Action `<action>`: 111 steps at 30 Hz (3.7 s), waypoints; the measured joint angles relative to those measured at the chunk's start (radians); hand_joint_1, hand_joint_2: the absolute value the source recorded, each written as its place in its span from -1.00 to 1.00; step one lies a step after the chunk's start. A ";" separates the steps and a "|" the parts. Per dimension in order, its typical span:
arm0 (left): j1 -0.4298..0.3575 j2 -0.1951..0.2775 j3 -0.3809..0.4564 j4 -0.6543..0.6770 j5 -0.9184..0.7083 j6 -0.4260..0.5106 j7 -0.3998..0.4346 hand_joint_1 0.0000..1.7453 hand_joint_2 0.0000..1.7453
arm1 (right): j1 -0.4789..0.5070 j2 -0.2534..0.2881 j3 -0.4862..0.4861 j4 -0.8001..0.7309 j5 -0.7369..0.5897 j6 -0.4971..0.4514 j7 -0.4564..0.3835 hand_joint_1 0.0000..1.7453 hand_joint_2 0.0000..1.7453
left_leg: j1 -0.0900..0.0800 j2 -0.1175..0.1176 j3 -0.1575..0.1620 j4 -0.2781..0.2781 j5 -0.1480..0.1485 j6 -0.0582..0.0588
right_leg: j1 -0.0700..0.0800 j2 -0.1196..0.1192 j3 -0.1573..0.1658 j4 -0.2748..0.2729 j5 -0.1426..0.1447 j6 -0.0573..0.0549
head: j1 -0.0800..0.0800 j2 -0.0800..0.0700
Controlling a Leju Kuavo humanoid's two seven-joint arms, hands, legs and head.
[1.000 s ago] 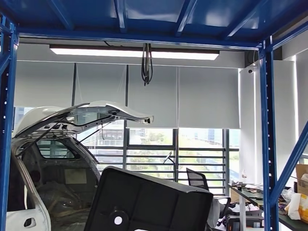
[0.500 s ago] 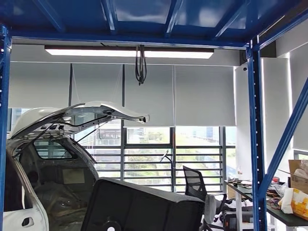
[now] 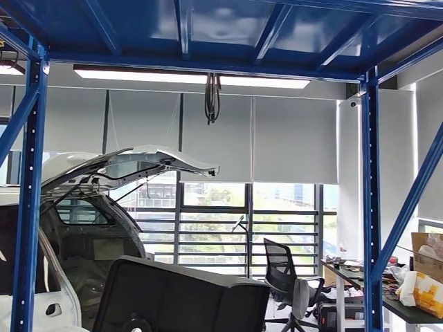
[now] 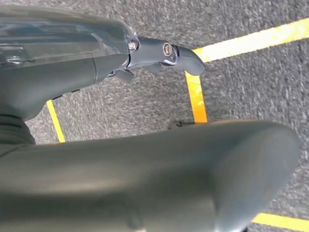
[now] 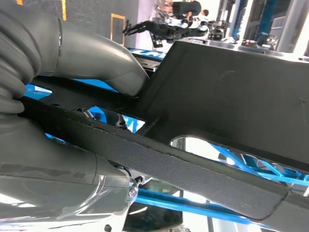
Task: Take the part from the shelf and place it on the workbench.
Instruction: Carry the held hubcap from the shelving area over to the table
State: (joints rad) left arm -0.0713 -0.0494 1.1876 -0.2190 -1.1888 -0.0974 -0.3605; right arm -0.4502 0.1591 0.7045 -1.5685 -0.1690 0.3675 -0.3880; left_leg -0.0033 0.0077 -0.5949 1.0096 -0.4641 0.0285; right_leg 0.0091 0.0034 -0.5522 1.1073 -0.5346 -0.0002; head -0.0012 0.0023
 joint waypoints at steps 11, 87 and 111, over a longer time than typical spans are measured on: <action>0.000 0.001 -0.001 0.000 0.004 -0.003 -0.012 -1.00 -1.00 | -0.003 0.006 0.016 0.004 -0.006 0.007 0.000 1.00 1.00 | 0.022 -0.004 -0.083 0.253 -0.162 -0.052 | 0.006 -0.010 0.003 -0.146 0.067 -0.031 | 0.002 0.000; 0.000 0.076 0.048 -0.001 0.035 0.021 0.055 -1.00 -1.00 | -0.125 -0.030 0.139 0.058 0.081 0.047 -0.021 1.00 1.00 | 0.020 -0.031 -0.017 0.013 0.005 -0.004 | -0.007 -0.015 -0.106 0.170 -0.126 0.014 | 0.002 0.000; 0.012 0.118 0.065 -0.006 0.016 0.025 0.085 -1.00 -1.00 | -0.076 -0.038 0.139 0.010 0.107 0.015 -0.066 1.00 1.00 | 0.033 0.034 -0.013 0.027 -0.010 -0.047 | -0.006 -0.125 0.015 -0.095 0.010 0.007 | 0.002 0.000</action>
State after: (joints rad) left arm -0.0598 0.0685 1.2526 -0.2250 -1.1727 -0.0725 -0.2759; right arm -0.5260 0.1214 0.8433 -1.5582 -0.0623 0.3825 -0.4541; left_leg 0.0299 0.0418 -0.6084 1.0362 -0.4741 -0.0185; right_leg 0.0026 -0.1213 -0.5371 1.0124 -0.5241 0.0065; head 0.0012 0.0023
